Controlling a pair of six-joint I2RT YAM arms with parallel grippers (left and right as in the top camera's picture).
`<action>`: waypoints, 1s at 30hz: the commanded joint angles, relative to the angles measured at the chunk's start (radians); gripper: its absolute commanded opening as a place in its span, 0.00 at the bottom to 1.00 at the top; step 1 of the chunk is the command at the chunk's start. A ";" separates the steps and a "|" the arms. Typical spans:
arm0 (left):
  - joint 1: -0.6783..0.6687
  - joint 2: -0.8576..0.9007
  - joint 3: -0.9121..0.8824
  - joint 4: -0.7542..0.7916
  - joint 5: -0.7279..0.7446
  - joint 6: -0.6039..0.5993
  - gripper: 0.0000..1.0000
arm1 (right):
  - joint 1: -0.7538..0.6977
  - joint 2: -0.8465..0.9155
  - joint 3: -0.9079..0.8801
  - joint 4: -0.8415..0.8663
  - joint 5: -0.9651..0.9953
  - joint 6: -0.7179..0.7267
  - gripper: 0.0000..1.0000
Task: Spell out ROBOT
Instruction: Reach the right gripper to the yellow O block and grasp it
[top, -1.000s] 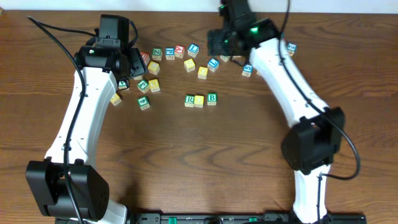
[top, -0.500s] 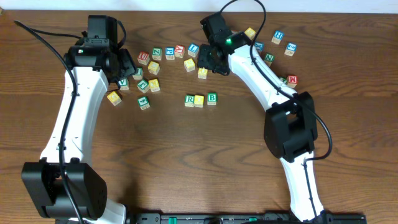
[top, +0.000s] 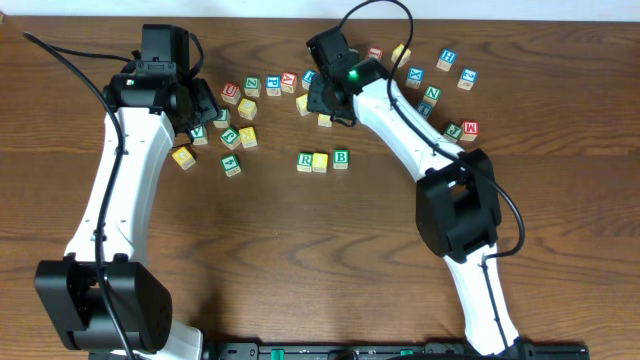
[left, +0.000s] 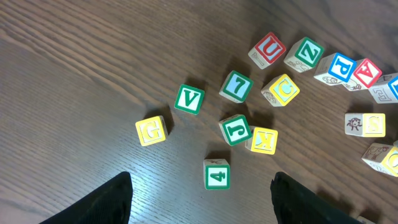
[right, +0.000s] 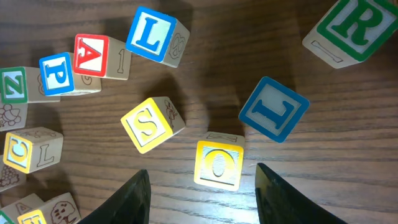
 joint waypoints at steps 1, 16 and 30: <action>0.002 -0.017 0.010 -0.004 -0.013 -0.008 0.71 | 0.017 0.035 -0.008 0.007 0.050 0.016 0.49; 0.002 -0.017 0.010 -0.010 -0.013 -0.008 0.70 | 0.014 0.068 -0.008 0.014 0.060 0.013 0.50; 0.002 -0.017 0.010 -0.012 -0.013 -0.008 0.71 | 0.016 0.105 -0.008 0.014 0.055 0.001 0.49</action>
